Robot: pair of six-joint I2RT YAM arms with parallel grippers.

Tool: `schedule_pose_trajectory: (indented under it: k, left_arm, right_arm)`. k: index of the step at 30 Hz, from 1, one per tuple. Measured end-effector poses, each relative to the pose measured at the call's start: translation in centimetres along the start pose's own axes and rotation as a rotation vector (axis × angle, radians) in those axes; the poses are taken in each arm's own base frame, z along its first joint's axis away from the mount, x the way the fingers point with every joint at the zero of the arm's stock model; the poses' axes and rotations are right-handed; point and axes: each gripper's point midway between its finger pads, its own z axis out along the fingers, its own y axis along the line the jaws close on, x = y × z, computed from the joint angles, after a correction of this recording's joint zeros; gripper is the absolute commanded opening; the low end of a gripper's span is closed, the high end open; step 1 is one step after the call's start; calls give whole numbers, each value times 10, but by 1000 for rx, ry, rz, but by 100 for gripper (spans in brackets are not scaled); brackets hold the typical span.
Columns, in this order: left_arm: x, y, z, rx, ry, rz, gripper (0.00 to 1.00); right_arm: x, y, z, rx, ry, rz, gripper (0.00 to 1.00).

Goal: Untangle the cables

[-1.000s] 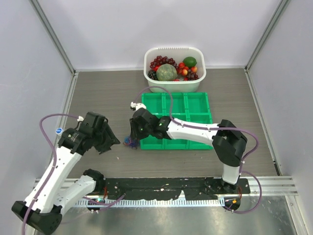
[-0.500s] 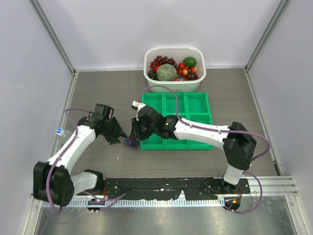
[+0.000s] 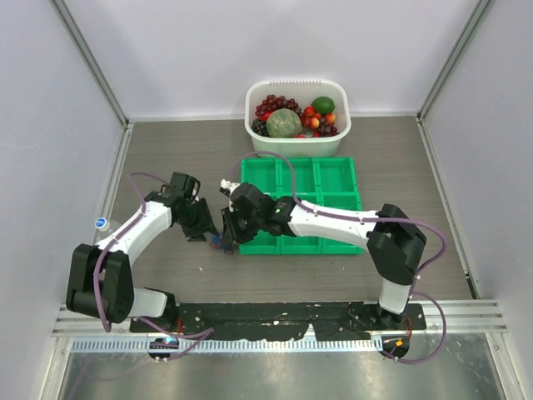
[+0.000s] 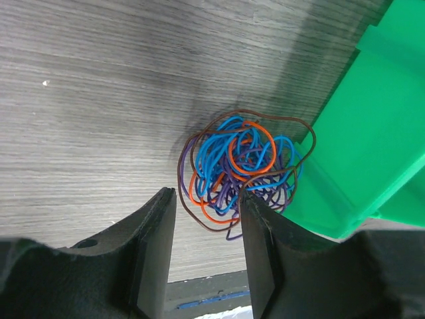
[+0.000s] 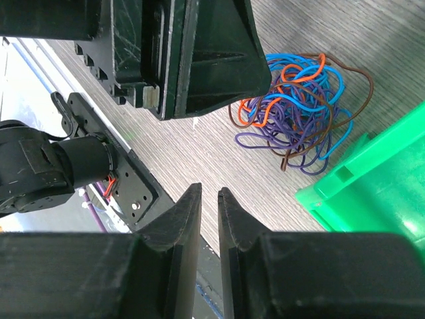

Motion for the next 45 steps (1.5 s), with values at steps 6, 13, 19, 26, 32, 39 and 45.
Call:
schedule_pose_trajectory:
  k: [6,13,19,26,32,39,45]
  left_arm:
    - [4,7,12,-31,41,28,39]
    - [4,10,18,-39,55,64,25]
    - [-2,9,19,-43,48,86,0]
    - [-5,5,4,-31,9,69,0]
    - [-7,-13,-50,77,-137,-18,0]
    - [11,-14,-98,134,-197,-110,0]
    - [6,-19,-137,140,-257,-130,0]
  right_arm:
    - [0,-2,12,-4,29,0,21]
    - [-2,-2,20,-8,38,5,20]
    - [2,-8,34,8,59,24,18]
    - [9,-24,59,57,99,49,34]
    - [4,-31,72,101,81,93,42]
    - [-4,-28,78,108,56,142,47]
    - [-3,-26,71,92,43,132,49]
